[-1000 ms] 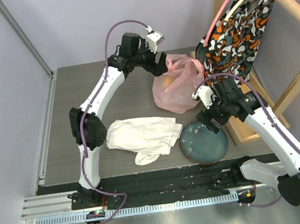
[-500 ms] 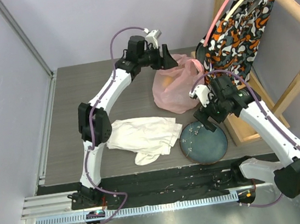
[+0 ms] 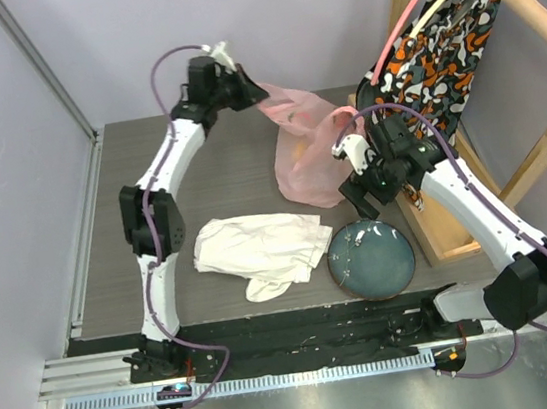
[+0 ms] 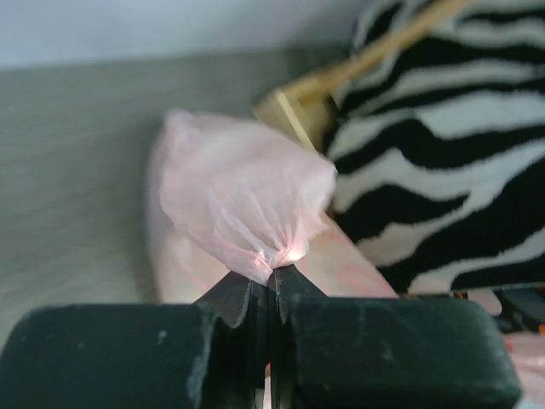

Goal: Take the fake fruits out of the plastic bag
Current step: Adjust the plastic bag at the center of the board, then move the plate to the center of the board, then move the distractor to the center of the board.

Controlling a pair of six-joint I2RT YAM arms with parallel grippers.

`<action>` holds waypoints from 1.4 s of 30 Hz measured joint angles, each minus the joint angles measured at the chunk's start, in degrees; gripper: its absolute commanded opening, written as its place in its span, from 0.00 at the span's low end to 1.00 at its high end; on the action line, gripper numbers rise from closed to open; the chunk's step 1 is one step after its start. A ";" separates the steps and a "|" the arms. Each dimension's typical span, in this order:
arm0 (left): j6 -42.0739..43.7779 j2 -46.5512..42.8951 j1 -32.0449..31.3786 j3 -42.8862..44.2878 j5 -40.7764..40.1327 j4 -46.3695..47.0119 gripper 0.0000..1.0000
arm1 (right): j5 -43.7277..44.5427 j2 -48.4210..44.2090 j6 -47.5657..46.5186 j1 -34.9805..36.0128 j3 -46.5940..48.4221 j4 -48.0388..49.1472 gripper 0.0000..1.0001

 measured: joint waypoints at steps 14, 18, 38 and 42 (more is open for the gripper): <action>9.44 -32.48 14.03 -29.94 8.92 -11.32 1.00 | 1.46 2.47 -12.52 8.41 -12.48 1.49 0.77; 26.32 -44.65 18.34 -38.95 7.34 -28.13 1.00 | 2.51 2.47 -15.19 8.44 -17.66 2.32 0.77; 50.23 -30.67 19.96 -60.06 3.13 -44.52 0.38 | 3.04 8.39 -21.31 15.67 -22.14 13.51 0.74; 49.29 -26.47 20.04 -59.69 5.99 -42.56 0.00 | 2.69 9.35 -21.29 17.97 -22.14 14.80 0.70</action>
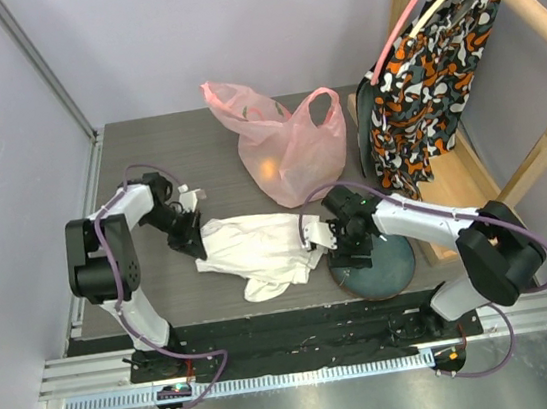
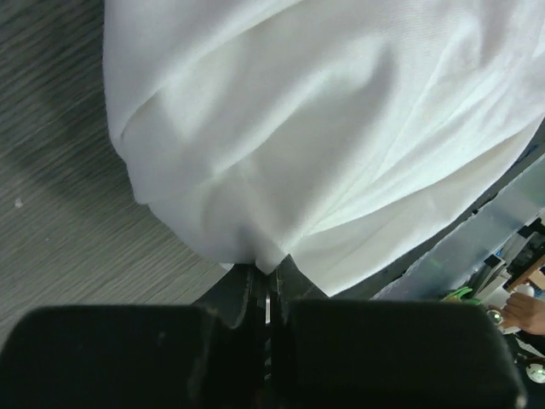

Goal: Take the fake fruits out of the plastic bag
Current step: Move the distractor to the center of the board.

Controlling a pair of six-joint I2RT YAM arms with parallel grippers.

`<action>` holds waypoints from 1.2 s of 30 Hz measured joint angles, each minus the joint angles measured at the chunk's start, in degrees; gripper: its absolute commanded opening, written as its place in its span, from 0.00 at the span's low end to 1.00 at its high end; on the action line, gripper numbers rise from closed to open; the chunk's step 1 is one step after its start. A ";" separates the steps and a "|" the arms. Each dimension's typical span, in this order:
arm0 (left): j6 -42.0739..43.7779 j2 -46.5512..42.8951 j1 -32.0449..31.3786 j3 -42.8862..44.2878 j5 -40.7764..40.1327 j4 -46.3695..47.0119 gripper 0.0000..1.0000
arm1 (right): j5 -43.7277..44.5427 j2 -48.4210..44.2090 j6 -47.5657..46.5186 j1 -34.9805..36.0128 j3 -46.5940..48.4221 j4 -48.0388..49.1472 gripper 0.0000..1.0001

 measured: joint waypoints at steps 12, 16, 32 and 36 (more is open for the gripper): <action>5.07 -7.89 22.58 5.77 -7.82 -5.01 0.00 | -1.25 10.95 0.24 4.96 8.52 0.28 0.50; 7.96 -10.19 28.04 8.26 -11.41 -7.04 0.11 | -2.05 18.12 0.81 8.24 17.18 0.26 0.46; 9.25 -14.99 28.00 18.43 -3.13 -13.99 0.65 | -3.30 27.50 4.26 13.49 33.00 4.37 0.50; 6.60 -15.65 18.80 22.86 -3.08 -13.49 0.76 | -1.81 20.72 5.97 12.28 30.95 1.97 0.55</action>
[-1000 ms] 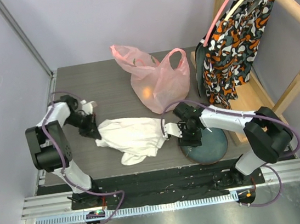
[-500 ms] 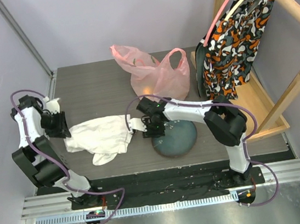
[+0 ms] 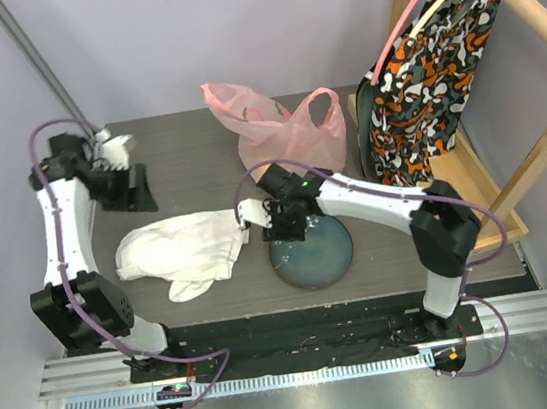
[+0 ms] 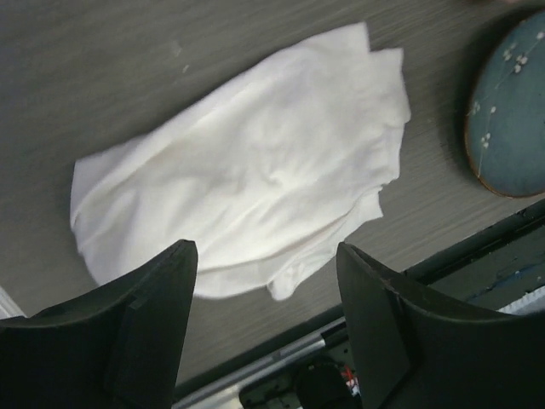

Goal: Take the fake fruits out of the plastic bag
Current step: Move the distractor to the center of the board, then adjust the plastic bag at the center of the board.

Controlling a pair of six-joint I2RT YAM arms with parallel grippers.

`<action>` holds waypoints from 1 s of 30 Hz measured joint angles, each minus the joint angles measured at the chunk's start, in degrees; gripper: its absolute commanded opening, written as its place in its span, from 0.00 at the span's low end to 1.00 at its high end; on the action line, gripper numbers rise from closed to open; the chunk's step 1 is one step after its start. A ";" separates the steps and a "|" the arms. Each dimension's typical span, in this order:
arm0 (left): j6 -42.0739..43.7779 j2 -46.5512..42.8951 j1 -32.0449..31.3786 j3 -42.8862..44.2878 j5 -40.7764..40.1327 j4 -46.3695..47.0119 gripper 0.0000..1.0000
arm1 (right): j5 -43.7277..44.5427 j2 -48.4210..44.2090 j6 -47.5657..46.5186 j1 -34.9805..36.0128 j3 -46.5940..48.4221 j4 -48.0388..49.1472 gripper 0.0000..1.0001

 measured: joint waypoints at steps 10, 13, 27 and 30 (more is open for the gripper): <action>-12.35 4.72 -22.71 17.14 -5.81 22.53 1.00 | 4.04 -12.44 14.10 -9.33 9.79 2.16 0.63; -11.58 9.62 -23.96 23.23 -6.91 31.76 1.00 | 7.30 -10.67 17.86 -11.28 17.09 4.59 0.64; 39.41 19.58 -26.93 34.32 1.44 23.93 0.97 | 4.57 -13.29 46.88 -17.27 28.61 0.37 0.63; 48.19 19.58 -28.11 34.16 1.53 22.14 0.91 | 3.61 -15.80 51.10 -18.49 26.71 -0.76 0.63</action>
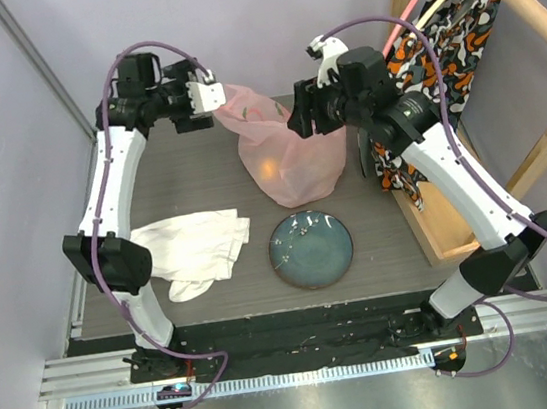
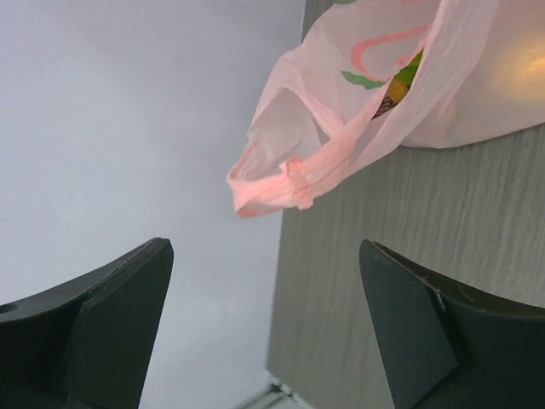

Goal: Take the fake fruits out of the plastic bag
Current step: Adjust the plastic bag at the center of the board.

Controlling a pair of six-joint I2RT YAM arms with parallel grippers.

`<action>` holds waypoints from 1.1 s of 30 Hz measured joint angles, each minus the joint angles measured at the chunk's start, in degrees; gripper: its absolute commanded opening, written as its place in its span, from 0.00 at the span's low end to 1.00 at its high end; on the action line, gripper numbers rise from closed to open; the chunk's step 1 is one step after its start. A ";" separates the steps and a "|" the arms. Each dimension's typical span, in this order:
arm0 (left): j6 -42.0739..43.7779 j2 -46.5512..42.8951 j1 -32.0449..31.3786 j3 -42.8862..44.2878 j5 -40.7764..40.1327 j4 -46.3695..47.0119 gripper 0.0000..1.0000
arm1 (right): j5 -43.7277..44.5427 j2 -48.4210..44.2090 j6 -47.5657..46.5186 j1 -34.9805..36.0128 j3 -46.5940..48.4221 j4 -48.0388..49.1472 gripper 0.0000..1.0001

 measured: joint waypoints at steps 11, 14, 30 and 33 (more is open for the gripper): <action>14.12 5.51 -9.05 -3.52 -7.30 2.54 0.44 | -4.74 9.38 8.81 -8.68 6.08 0.17 0.66; 14.84 7.65 -9.27 -3.78 -10.97 3.34 0.31 | -6.38 15.78 10.62 -9.66 10.95 1.25 0.66; -19.93 14.95 -6.40 21.05 -21.88 13.73 0.00 | -9.66 38.71 5.79 -15.56 42.36 7.74 0.01; -31.10 12.79 -5.07 22.69 -22.77 14.10 0.00 | -10.64 36.65 -0.76 -17.70 39.47 11.76 0.01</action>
